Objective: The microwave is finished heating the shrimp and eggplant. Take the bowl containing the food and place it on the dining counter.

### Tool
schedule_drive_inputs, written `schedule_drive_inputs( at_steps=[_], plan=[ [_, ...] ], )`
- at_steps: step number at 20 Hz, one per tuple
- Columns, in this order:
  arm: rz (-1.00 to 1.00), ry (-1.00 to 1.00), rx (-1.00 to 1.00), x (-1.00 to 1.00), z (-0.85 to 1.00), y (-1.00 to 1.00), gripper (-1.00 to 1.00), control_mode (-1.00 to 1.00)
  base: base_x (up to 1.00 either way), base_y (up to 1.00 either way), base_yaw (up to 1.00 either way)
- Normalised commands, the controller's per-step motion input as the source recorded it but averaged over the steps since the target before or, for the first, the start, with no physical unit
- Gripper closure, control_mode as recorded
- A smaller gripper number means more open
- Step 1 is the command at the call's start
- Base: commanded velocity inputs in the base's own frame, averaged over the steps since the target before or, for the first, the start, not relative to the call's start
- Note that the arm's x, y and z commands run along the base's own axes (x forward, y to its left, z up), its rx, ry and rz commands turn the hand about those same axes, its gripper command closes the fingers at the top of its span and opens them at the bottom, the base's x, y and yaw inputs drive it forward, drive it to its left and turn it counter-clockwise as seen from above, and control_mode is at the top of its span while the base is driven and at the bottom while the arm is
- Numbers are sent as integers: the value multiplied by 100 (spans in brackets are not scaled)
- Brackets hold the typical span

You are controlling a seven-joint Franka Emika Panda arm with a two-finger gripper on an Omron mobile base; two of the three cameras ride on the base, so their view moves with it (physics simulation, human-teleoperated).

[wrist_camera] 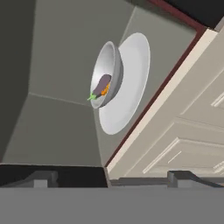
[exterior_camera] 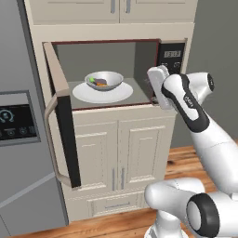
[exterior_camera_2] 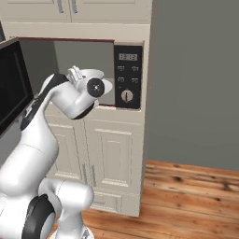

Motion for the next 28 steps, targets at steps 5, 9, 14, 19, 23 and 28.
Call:
schedule_drive_inputs(
  at_steps=[5,9,14,19,23,28],
  plan=[
    [-2,13,0,71,0,20,-100,-100,0,0,0],
    [0,19,-3,56,-2,13,-100,-100,0,0,0],
    [0,16,-5,22,-7,9,-100,-100,0,0,0],
    [0,7,-12,39,-19,37,-100,-100,0,0,0],
    [0,7,-12,44,-22,35,-100,-100,0,0,0],
    [0,7,-11,59,-24,27,-100,-100,0,0,0]
  ],
)
